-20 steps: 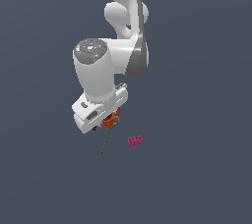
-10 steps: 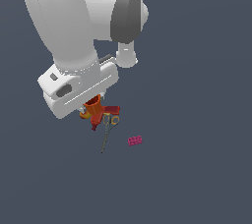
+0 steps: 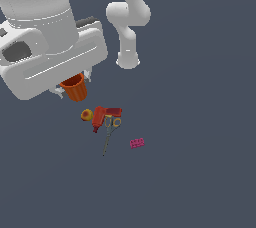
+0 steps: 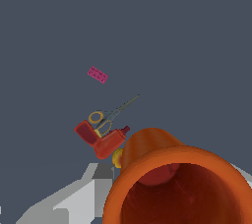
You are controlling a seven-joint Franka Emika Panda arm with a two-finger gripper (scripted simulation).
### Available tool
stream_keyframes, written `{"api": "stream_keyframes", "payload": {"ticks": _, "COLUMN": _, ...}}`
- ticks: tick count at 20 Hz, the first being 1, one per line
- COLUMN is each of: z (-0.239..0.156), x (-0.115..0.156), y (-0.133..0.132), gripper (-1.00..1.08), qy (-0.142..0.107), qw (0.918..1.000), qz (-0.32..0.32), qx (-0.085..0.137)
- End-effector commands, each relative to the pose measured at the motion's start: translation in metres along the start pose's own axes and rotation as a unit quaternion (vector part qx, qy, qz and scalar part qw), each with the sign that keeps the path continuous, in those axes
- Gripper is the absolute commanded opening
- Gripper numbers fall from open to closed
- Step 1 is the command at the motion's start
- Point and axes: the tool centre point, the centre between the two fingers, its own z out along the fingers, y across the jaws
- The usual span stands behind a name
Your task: Pick up a designated object from a clutter of objects.
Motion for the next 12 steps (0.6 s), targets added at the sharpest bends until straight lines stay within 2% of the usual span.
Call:
{"api": "stream_keyframes", "payload": {"ticks": 1, "z": -0.016, "x": -0.002, "y": 0.005, "gripper": -1.00, "qy": 0.000, "qw": 1.0000, "qz": 0.000, "qx": 0.000}}
{"api": "stream_keyframes", "payload": {"ticks": 12, "z": -0.048, "x": -0.004, "y": 0.016, "gripper": -1.00, "qy": 0.000, "qw": 1.0000, "qz": 0.000, "qx": 0.000}}
